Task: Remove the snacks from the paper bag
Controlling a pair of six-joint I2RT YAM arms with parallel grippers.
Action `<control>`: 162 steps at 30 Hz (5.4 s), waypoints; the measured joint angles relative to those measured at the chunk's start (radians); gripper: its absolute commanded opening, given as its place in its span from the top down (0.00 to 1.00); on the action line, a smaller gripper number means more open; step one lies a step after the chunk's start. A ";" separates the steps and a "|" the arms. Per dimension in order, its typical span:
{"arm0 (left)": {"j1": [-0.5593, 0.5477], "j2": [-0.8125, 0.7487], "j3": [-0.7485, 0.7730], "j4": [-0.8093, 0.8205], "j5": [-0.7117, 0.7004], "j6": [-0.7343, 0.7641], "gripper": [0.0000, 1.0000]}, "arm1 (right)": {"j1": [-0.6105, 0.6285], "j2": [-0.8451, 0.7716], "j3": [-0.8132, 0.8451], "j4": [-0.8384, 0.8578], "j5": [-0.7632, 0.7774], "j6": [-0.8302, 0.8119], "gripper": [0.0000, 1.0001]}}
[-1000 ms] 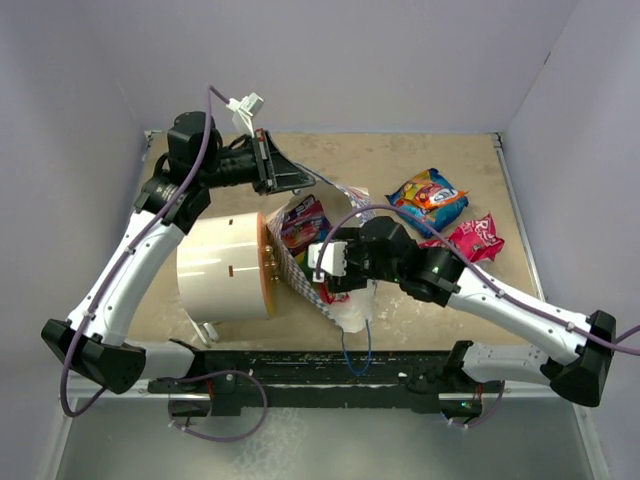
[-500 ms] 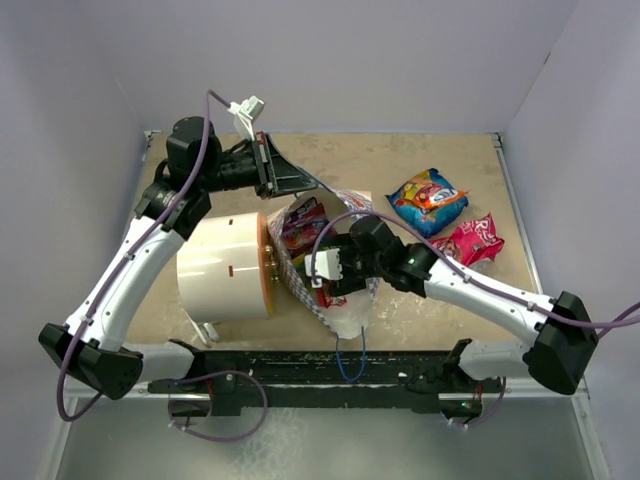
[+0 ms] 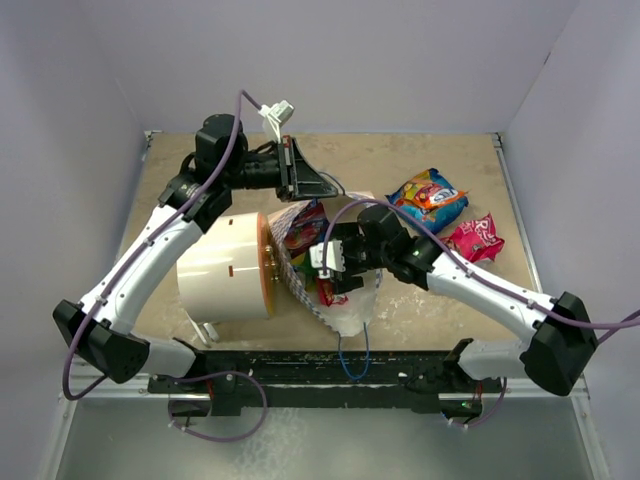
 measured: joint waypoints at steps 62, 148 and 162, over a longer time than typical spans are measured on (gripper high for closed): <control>-0.014 0.063 0.112 -0.203 0.007 0.263 1.00 | -0.055 0.487 0.346 -0.268 0.126 -0.192 0.48; 0.031 0.029 0.174 -0.406 -0.125 0.395 1.00 | 0.031 0.321 0.177 0.059 0.185 -0.080 0.09; 0.031 0.029 0.175 -0.421 -0.151 0.394 1.00 | 0.003 0.384 0.196 0.066 0.192 0.027 0.11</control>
